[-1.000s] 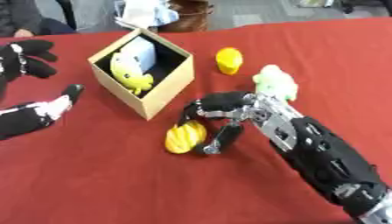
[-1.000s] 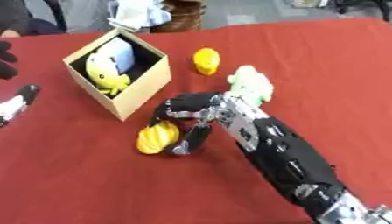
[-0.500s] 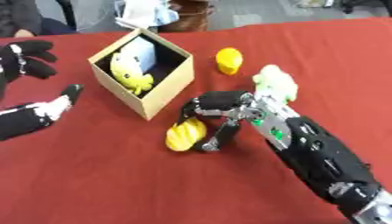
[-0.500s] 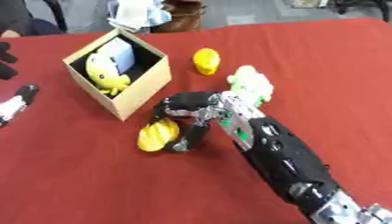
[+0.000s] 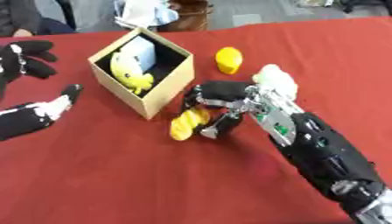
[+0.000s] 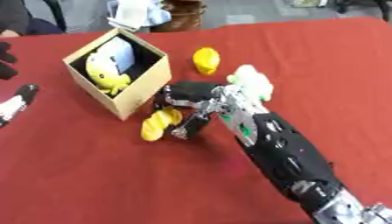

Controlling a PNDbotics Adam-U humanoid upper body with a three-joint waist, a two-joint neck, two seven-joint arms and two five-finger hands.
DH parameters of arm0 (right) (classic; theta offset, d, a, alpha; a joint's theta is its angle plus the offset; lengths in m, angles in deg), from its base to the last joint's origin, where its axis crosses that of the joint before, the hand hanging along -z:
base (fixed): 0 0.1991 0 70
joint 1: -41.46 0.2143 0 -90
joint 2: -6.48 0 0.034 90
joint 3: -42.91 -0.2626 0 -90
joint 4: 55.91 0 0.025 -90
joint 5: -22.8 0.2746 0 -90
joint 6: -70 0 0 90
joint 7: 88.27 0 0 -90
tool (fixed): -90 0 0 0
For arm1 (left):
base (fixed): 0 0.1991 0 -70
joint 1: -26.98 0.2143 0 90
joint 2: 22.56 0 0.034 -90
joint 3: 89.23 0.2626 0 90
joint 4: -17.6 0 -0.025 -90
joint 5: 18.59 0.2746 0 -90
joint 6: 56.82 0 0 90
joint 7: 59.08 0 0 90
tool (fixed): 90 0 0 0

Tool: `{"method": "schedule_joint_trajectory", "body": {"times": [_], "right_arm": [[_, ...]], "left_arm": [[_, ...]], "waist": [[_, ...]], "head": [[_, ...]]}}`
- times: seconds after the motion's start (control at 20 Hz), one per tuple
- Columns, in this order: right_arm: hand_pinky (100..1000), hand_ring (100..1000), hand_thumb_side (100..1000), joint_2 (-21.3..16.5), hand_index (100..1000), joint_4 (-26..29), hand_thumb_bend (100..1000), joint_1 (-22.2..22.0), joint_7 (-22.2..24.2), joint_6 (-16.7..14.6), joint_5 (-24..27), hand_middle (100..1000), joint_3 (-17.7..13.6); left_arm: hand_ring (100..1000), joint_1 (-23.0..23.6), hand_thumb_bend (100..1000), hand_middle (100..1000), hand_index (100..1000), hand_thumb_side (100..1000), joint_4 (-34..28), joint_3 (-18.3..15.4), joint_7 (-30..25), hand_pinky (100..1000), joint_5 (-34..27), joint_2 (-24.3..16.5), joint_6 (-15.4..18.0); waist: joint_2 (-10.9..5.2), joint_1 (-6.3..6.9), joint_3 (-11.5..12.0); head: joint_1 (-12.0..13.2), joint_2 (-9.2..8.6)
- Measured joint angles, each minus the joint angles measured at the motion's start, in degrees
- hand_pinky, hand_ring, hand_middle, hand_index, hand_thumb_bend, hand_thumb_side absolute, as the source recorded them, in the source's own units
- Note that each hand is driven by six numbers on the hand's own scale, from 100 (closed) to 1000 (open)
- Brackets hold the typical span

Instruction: Pick up objects on the table and place them in the box.

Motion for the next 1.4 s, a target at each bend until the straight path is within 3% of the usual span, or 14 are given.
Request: {"method": "schedule_joint_trajectory", "body": {"times": [0.35,0.55,0.75,0.85,1.05,1.2,1.4], "right_arm": [[665,628,114,-5.81,457,6.11,141,4.07,-1.64,5.05,6.72,482,0.89],[667,628,110,-7.69,457,2.73,145,7.38,-0.79,8.21,8.64,484,-1.63],[672,626,100,-7.76,462,-1.3,157,8.28,-1.38,8.41,8.59,494,-2.55],[675,629,100,-8.06,467,-3.4,160,9.61,-2.39,8.97,7.9,502,-3.94],[677,634,100,-6.76,483,-8.49,158,12.34,-5.09,11.68,5.03,511,-8.71],[679,639,101,-4.31,510,-12.72,158,13.96,-6.47,14.11,2.47,523,-11.38],[682,654,147,-0.75,597,-18.36,160,15.26,-9.14,16.64,-0.95,552,-11.85]], "left_arm": [[616,-0.02,447,633,815,266,0.0,-0.05,0.27,653,0.0,0.01,0.07],[616,-0.21,446,632,815,264,-0.26,-0.1,0.47,653,-0.01,0.2,0.12],[614,-0.36,442,629,812,256,-0.77,-0.12,0.6,650,-0.05,0.58,0.09],[613,-0.51,442,628,812,256,-1.65,-0.11,0.78,650,-0.28,1.67,0.35],[613,-0.85,441,628,811,255,-3.03,0.49,0.13,650,-0.81,3.9,1.14],[613,-1.41,441,627,811,256,-3.24,1.23,-0.6,649,-1.18,5.17,1.85],[612,-1.64,442,626,811,257,-3.25,1.75,-1.2,649,-1.31,6.04,2.39]], "waist": [[0.0,-0.23,0.54],[0.0,-0.23,1.88],[0.0,-0.23,2.13],[0.0,-0.23,4.45],[0.01,-0.23,9.08],[0.01,-0.23,10.56],[0.01,-0.3,11.17]], "head": [[-0.4,-0.04],[-1.35,-0.52],[-1.69,-0.62],[-2.64,-1.2],[-5.96,-1.9],[-8.06,-2.13],[-9.57,-2.5]]}}
